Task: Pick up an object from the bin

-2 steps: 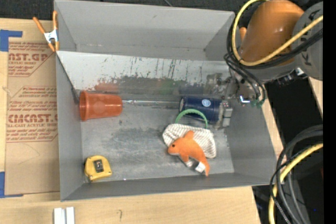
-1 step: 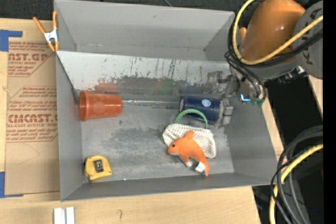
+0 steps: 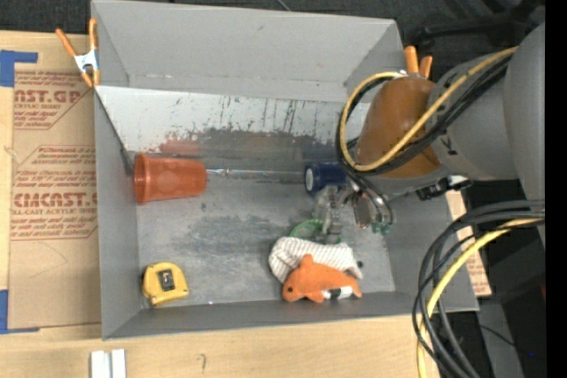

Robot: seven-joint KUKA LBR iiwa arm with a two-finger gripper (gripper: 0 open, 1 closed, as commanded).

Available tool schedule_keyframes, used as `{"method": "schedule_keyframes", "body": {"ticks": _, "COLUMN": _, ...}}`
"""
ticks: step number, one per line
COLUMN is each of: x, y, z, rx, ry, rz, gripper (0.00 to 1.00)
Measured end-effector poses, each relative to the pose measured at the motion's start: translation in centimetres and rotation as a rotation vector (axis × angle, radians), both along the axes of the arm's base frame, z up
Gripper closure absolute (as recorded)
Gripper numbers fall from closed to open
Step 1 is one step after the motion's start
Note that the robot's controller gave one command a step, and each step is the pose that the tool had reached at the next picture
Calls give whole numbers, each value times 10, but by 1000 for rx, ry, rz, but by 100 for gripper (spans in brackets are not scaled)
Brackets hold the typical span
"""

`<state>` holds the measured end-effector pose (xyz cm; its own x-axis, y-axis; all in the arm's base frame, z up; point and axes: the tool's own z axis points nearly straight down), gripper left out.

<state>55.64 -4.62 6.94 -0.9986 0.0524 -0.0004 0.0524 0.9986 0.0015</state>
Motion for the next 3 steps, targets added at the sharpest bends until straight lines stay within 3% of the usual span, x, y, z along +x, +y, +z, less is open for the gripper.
{"method": "schedule_keyframes", "body": {"ticks": 1, "x": 0, "y": 0, "z": 0, "rx": 0, "ry": 0, "rz": 0, "gripper": 100}}
{"method": "schedule_keyframes", "body": {"ticks": 2, "x": 0, "y": -4, "z": 35, "rx": 0, "ry": 4, "rz": 3, "gripper": 100}}
{"method": "schedule_keyframes", "body": {"ticks": 3, "x": -8, "y": 12, "z": 61, "rx": -2, "ry": -6, "rz": 6, "gripper": 100}}
